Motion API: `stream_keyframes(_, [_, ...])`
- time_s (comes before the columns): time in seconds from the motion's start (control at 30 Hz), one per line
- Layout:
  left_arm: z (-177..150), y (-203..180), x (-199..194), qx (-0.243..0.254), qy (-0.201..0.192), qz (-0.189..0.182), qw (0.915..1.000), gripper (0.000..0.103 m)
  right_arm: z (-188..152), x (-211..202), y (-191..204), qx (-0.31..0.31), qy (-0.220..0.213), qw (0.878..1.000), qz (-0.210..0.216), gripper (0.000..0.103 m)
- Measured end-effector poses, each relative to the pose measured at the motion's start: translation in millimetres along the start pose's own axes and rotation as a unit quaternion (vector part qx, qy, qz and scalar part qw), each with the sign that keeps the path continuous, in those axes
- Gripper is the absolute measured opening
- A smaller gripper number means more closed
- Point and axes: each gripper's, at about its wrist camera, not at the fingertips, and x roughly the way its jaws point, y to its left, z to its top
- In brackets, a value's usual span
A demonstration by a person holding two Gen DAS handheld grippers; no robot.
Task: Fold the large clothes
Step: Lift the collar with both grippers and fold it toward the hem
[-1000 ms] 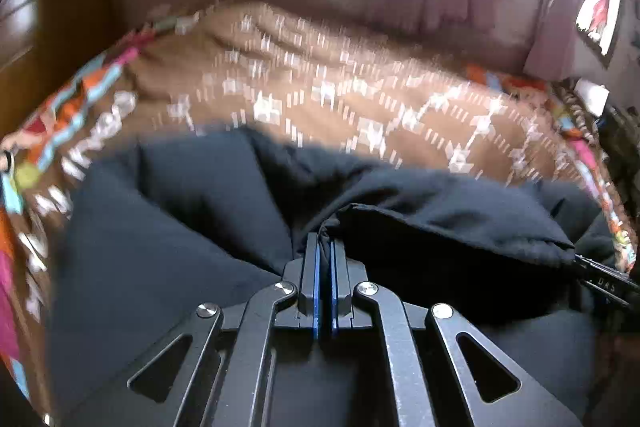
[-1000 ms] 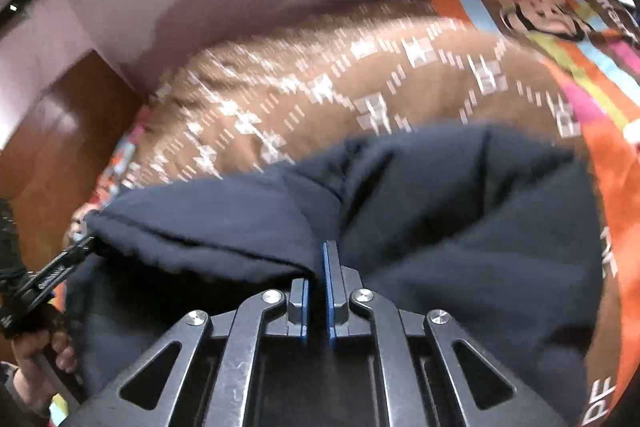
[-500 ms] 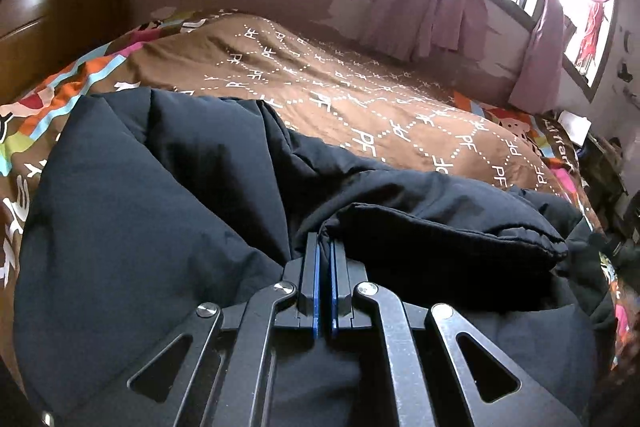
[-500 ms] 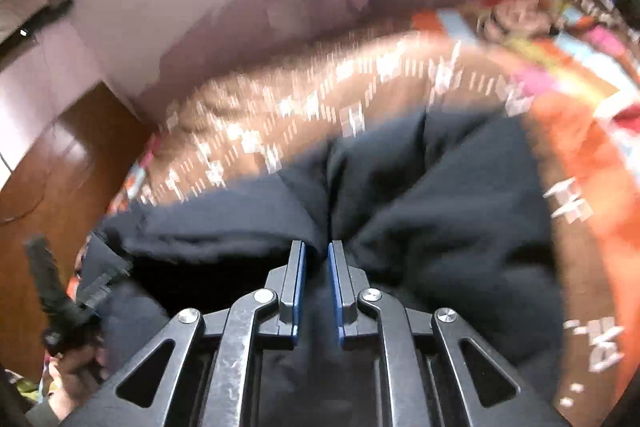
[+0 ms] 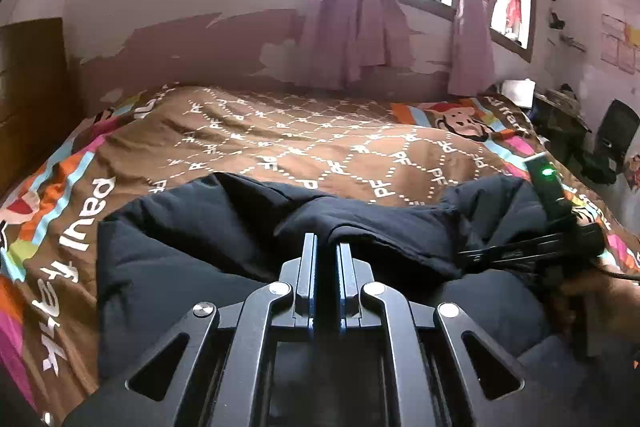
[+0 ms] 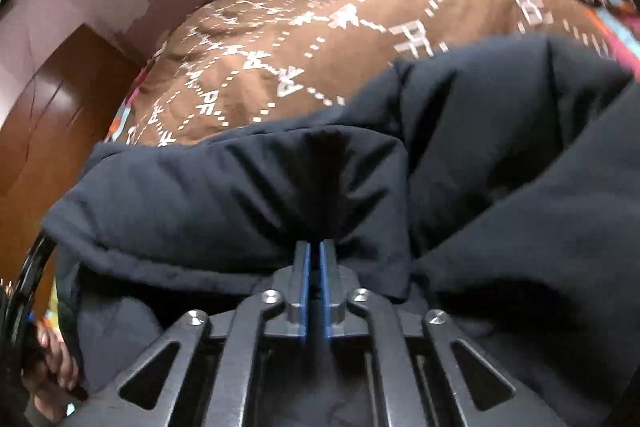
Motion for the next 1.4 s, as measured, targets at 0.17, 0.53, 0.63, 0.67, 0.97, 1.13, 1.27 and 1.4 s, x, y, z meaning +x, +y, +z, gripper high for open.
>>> stream_keyframes(0.17, [-17,-15,-11,0.035,0.022,-0.023,0.9989,0.007,-8,9,0,-0.014,-0.003,1.0,-0.015,0.0])
stream_keyframes(0.53, [2,-18,-32,-0.031,-0.014,-0.11,0.9934,0.007,-22,11,-5,-0.028,-0.046,0.998,-0.017,0.0])
stream_keyframes(0.63, [12,-41,8,-0.002,0.037,-0.079,0.9961,0.007,-25,12,1,-0.043,-0.056,0.997,-0.034,0.0])
stream_keyframes(0.67, [11,-43,29,-0.001,0.072,-0.057,0.9958,0.007,-25,12,0,-0.042,-0.058,0.997,-0.031,0.0])
stream_keyframes(0.97, [-15,-11,109,-0.077,0.182,-0.009,0.9802,0.001,-25,12,-15,-0.009,-0.055,0.998,0.018,0.0])
stream_keyframes(1.13, [-22,-23,124,-0.053,0.189,0.04,0.9797,0.001,-21,25,1,-0.035,-0.038,0.998,-0.042,0.0])
stream_keyframes(1.27, [-33,-20,121,-0.052,0.167,0.042,0.9837,0.001,-24,16,-4,-0.026,-0.056,0.998,-0.01,0.0])
stream_keyframes(1.4, [-39,-19,119,-0.057,0.157,0.035,0.9853,0.001,-27,-21,7,-0.051,-0.13,0.989,0.039,0.006])
